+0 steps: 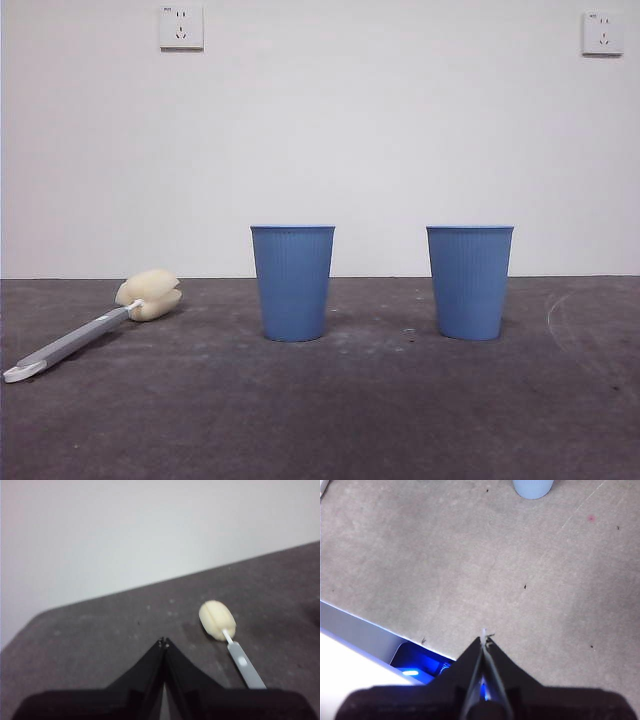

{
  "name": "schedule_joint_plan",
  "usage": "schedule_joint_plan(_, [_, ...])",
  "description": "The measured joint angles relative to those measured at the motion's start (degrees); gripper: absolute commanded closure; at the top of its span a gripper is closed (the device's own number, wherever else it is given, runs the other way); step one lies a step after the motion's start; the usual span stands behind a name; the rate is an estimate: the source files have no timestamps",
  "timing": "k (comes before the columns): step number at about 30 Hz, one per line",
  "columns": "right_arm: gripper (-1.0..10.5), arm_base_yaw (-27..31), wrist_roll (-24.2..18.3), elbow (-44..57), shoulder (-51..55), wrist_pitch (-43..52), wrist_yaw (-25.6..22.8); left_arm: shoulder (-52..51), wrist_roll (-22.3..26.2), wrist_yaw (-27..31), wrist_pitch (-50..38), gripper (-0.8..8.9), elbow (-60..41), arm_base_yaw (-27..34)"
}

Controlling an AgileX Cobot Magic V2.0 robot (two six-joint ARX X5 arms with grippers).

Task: Pick up the cup brush,pick up the cup,insert the brush into the cup,clean the cup,put the cup brush back,put the cup back to the fixed position on the table

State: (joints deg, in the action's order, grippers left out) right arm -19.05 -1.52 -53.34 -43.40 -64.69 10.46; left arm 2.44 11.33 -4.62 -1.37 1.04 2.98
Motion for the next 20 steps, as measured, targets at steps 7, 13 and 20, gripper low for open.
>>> schedule_joint_plan(7, [9.5,0.0,0.0,0.0,0.0,0.0,0.0,-2.1,-0.5,-0.2,11.5,8.17,0.0,0.6])
schedule_joint_plan(13, [9.5,0.0,0.0,0.0,-0.2,0.0,0.0,-1.9,-2.0,-0.2,11.2,8.17,0.0,0.7])
schedule_joint_plan(20, [9.5,0.0,0.0,0.0,-0.3,0.0,-0.1,-1.2,-2.0,-0.3,11.2,8.17,0.0,0.7])
